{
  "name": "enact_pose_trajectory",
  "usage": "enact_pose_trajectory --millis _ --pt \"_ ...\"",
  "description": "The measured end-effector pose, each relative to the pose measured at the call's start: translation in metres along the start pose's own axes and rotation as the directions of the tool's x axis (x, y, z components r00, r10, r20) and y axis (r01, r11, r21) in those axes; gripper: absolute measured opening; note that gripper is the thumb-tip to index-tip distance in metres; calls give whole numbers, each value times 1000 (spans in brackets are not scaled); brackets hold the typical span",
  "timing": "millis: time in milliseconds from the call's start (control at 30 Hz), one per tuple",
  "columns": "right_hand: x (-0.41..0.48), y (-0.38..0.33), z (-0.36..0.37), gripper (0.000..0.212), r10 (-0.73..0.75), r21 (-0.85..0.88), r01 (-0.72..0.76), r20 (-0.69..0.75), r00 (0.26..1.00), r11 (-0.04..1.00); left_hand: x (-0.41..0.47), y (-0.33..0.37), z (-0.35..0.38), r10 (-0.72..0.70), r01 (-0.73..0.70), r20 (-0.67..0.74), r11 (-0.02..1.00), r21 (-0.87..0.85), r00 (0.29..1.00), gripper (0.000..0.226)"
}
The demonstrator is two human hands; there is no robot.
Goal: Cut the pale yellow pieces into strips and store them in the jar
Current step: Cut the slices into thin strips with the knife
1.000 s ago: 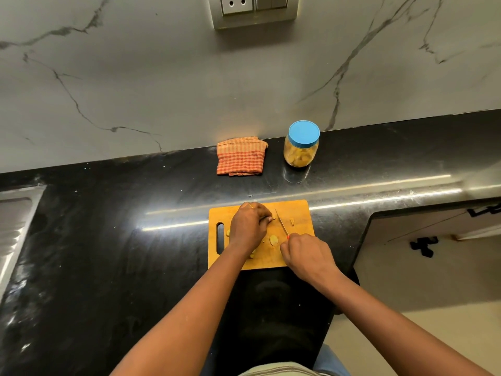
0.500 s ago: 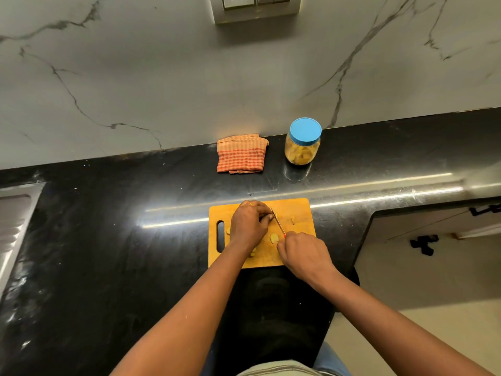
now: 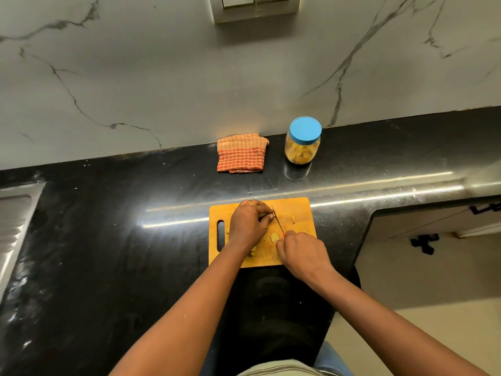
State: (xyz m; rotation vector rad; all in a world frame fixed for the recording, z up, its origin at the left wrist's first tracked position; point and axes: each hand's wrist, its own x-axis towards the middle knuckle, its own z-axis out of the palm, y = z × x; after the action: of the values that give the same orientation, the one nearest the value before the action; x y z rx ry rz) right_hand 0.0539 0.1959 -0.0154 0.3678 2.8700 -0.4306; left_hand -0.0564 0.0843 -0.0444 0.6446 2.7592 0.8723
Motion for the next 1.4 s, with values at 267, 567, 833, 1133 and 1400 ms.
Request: enact_pose_trajectory --millis 267,567,833,1133,1400 --pt "2 -2 1 36 -13 -40 14 24 1000 999 2 2 1 -26 26 1 999 41 1000 17" --pt "13 -11 4 33 12 -55 -4 136 991 998 2 2 2 -18 16 22 997 71 1000 13" --pt "-10 10 6 27 -139 -183 175 192 971 967 3 2 -1 1 -2 28 998 60 1000 13" --pt "-12 14 -5 30 -119 -105 134 140 983 985 1 7 -2 -16 12 84 999 44 996 23" --pt "-8 17 -11 35 16 19 -19 172 985 1000 6 15 -3 14 -30 84 982 184 996 20"
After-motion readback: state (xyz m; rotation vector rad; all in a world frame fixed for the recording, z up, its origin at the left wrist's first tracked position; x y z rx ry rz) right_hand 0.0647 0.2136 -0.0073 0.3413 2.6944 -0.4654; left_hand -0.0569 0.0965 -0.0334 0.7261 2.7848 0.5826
